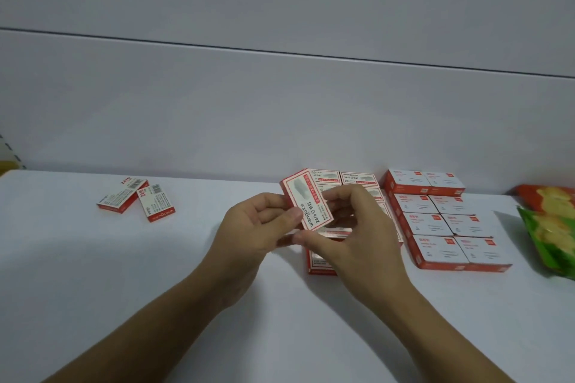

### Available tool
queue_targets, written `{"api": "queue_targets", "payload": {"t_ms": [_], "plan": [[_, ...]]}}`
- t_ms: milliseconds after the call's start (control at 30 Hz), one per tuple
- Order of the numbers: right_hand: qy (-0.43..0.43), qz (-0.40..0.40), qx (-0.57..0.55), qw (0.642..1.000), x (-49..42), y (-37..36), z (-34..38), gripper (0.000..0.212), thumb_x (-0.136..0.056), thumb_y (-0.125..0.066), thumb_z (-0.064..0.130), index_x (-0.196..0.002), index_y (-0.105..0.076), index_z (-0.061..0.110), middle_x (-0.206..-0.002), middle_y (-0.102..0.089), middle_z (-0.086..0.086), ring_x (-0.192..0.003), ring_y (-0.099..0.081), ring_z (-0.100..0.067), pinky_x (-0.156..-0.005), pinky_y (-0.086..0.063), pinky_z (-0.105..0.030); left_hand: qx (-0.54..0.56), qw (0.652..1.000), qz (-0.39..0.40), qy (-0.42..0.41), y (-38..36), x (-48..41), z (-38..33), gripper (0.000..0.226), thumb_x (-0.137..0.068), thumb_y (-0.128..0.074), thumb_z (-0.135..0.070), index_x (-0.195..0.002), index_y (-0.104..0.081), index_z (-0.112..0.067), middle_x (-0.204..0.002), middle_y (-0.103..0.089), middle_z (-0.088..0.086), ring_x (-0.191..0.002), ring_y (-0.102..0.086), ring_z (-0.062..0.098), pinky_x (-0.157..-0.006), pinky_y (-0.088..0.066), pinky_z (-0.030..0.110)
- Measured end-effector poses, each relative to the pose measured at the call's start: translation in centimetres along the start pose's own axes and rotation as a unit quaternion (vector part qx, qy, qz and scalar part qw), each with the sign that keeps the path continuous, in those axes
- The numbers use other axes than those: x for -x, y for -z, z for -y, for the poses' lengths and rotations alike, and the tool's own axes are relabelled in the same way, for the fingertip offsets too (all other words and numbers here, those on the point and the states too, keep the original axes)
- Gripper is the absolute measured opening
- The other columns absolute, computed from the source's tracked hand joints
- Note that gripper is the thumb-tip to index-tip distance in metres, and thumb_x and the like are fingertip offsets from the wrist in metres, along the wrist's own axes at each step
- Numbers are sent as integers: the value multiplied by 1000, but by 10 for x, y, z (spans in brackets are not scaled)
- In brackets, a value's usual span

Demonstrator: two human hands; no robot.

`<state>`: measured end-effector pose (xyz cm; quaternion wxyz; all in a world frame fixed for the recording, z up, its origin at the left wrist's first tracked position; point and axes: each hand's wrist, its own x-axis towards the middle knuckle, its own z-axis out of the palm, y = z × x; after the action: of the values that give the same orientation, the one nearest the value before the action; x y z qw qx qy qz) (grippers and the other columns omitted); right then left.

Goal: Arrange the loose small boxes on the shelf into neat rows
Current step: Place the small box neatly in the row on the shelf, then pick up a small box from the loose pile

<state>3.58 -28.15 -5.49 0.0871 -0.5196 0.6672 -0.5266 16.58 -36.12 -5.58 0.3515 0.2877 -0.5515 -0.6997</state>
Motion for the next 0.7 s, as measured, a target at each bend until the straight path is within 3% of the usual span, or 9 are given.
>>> {"api": "queue_targets", "payload": {"t_ms": [67,133,233,333,467,600,700], "plan": [[-10,24,-33,999,0,1,0,47,-56,-90,31,-88,-56,32,-78,-64,12,-76,-63,-5,-65,-48,-11,-23,999,-17,-16,3,-1,-1,17,-93,-54,-7,-105,-64,-3,-94,-74,10,-86,-71,25,-75,-59,36],[11,43,-38,998,0,2,2,30,-62,-83,35,-81,-61,27,-69,-64,9,-66,-61,-8,-61,-48,-13,-55,998,-26,-29,7,-3,-2,19,-96,-49,-9,-105,-66,-7,-92,-74,8,-83,-70,22,-73,-58,36],[60,15,21,998,-4,11,2,19,-72,-82,21,-76,-64,23,-65,-61,10,-63,-59,-10,-59,-47,-17,-137,990,-23,-32,13,-4,-2,23,-98,-47,-19,-102,-69,-20,-91,-73,-2,-80,-67,17,-73,-58,35],[107,56,101,988,-9,24,-1,27,-72,-83,19,-92,-66,27,-85,-60,16,-77,-57,-8,-66,-47,-15,-206,978,-5,-34,17,-3,-4,21,-98,-47,-27,-102,-68,-29,-89,-73,-8,-79,-66,19,-75,-57,36],[127,116,154,973,-8,25,-5,48,-71,-82,28,-115,-62,29,-109,-57,15,-91,-52,2,-77,-43,-10,-177,983,24,-46,13,1,-8,16,-95,-51,-18,-101,-66,-18,-86,-73,-2,-66,-60,6,-61,-52,23],[129,109,122,978,-7,24,-4,46,-73,-81,21,-115,-64,25,-107,-63,12,-86,-57,0,-75,-46,-11,-164,984,35,-64,14,2,-10,19,-87,-58,-29,-101,-65,-19,-86,-73,-4,-63,-59,6,-61,-50,21],[103,106,105,983,-10,29,-5,45,-75,-80,18,-114,-62,29,-108,-62,16,-88,-61,-3,-76,-48,-12,-231,969,54,-73,14,2,-8,35,-76,-74,-30,-107,-59,-34,-97,-70,-14,-81,-64,5,-69,-54,22]]}}
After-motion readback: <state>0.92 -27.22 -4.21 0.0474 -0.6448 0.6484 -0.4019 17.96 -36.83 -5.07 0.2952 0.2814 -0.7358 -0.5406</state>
